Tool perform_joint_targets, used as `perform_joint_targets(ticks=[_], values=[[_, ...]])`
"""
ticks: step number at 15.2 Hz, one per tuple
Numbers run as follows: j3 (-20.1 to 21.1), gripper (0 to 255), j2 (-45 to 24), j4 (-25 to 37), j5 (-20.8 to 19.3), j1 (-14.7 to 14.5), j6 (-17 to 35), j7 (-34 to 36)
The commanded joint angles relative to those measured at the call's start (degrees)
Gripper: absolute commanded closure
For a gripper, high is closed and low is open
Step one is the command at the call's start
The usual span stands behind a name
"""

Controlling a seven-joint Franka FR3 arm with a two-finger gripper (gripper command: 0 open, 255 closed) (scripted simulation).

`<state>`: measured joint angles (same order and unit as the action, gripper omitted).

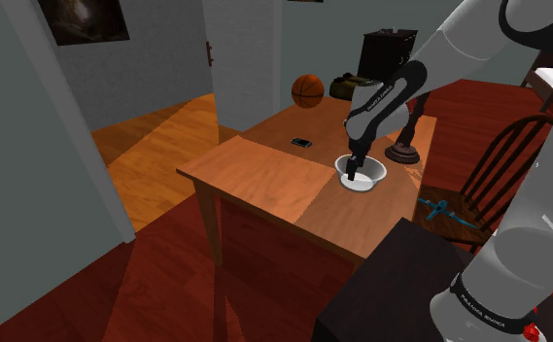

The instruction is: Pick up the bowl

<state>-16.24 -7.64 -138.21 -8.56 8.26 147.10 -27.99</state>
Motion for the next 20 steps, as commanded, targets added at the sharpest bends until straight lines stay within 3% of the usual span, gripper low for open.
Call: perform_joint_targets(ticks=[1, 4, 5, 14, 20], values=[[0.10, 0, -1.57, -0.16, 0.37, 0.12, 1.73, -0.15], [0.21, 0, -2.73, -0.23, 0.67, 0.22, 2.95, -0.25], [0.24, 255, -2.91, -0.21, 0.72, 0.21, 3.09, -0.23], [0.21, 255, -2.73, -0.23, 0.67, 0.22, 2.94, -0.25], [-0.13, 255, 1.57, 0.22, -0.38, -0.11, -1.73, 0.08]])
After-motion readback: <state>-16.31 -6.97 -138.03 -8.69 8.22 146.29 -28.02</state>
